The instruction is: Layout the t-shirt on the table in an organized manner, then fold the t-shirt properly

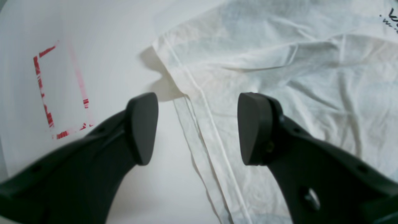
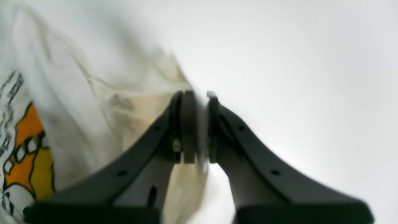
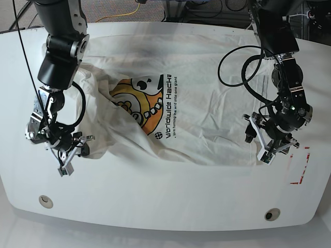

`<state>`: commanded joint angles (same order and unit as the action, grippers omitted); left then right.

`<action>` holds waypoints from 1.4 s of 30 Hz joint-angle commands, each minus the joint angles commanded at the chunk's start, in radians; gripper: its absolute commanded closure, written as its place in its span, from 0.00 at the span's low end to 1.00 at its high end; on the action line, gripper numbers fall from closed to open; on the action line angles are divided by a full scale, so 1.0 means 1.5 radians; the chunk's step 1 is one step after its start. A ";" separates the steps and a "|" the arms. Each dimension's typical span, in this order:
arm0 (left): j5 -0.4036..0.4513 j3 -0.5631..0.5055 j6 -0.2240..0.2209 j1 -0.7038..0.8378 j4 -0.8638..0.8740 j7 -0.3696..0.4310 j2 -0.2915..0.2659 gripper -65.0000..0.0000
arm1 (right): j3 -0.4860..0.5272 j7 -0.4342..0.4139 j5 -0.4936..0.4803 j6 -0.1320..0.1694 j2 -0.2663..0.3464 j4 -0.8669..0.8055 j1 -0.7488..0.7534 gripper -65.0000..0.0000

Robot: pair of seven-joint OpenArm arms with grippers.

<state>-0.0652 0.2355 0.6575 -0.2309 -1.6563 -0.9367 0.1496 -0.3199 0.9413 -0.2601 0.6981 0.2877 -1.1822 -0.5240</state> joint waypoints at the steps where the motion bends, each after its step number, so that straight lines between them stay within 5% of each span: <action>1: 0.000 0.000 0.000 0.000 0.000 0.000 0.000 0.42 | 0.009 0.006 0.000 0.000 0.007 -0.011 -0.004 0.92; 23: 0.000 0.000 0.000 0.001 0.000 0.000 0.001 0.42 | 0.204 0.009 0.000 0.000 0.104 -0.028 -0.144 0.92; 31: 0.000 0.000 0.000 0.001 0.000 0.000 0.001 0.42 | 0.212 -0.026 0.004 0.000 0.105 -0.027 -0.163 0.90; 34: 0.000 0.000 0.000 0.001 0.000 0.000 0.001 0.42 | 0.212 -0.028 0.046 0.000 0.100 -0.027 -0.177 0.74; 39: 0.000 0.001 0.000 0.001 0.000 -0.001 0.001 0.42 | 0.212 -0.029 0.117 0.000 0.082 -0.029 -0.180 0.22; 42: 0.000 0.000 0.001 0.010 0.000 -0.001 0.001 0.42 | 0.212 -0.029 0.137 0.000 0.082 -0.031 -0.179 0.00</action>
<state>-0.0652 0.2355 0.6590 -0.2156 -1.6563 -0.9383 0.1511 -0.0023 0.8984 -0.0545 0.6981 0.4104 -1.2283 -0.7925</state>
